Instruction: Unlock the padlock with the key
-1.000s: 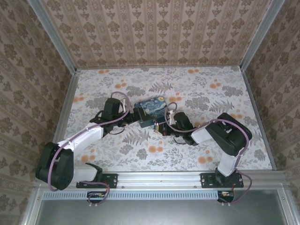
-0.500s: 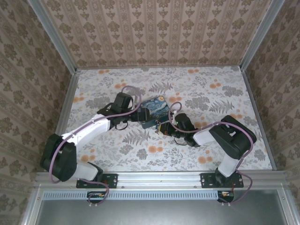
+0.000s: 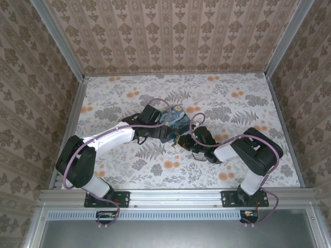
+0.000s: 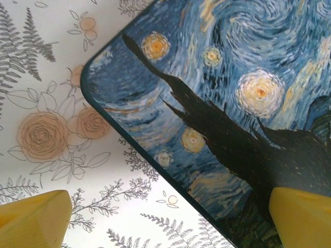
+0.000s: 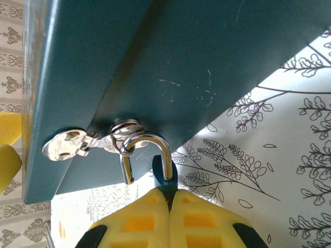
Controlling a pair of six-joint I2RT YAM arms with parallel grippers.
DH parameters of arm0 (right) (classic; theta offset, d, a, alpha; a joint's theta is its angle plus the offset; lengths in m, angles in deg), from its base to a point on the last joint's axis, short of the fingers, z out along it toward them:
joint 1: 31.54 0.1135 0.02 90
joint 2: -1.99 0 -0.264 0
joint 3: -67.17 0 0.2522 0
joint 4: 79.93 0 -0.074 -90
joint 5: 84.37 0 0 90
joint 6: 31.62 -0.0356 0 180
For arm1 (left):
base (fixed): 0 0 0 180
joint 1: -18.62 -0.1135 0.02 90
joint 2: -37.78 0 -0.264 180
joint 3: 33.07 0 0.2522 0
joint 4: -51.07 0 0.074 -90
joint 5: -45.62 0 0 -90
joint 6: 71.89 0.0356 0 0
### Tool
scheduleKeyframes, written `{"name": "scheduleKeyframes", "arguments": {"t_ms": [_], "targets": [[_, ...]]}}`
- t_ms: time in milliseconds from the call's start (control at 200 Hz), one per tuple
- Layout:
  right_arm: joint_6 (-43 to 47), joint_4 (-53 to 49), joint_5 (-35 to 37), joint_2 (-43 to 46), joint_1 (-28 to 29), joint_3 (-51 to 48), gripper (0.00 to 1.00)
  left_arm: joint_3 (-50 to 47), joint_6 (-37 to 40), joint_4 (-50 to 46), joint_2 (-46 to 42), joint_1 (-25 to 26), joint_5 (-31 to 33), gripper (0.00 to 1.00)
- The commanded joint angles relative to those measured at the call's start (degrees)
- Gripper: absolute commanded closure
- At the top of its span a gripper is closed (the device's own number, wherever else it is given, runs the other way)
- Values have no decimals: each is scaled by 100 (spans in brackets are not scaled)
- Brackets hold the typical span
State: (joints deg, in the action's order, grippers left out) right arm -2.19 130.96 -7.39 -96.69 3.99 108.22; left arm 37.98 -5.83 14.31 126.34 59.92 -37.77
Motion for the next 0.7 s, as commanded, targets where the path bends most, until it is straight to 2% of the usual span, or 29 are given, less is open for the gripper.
{"name": "scheduleKeyframes", "arguments": {"t_ms": [0, 695], "targets": [[-272, 126, 203, 14, 33, -83, 100, 121, 192, -222, 131, 60, 397, 0], [-1111, 883, 833, -213, -69, -165, 100, -53, 235, -197, 470, 290, 552, 0]]}}
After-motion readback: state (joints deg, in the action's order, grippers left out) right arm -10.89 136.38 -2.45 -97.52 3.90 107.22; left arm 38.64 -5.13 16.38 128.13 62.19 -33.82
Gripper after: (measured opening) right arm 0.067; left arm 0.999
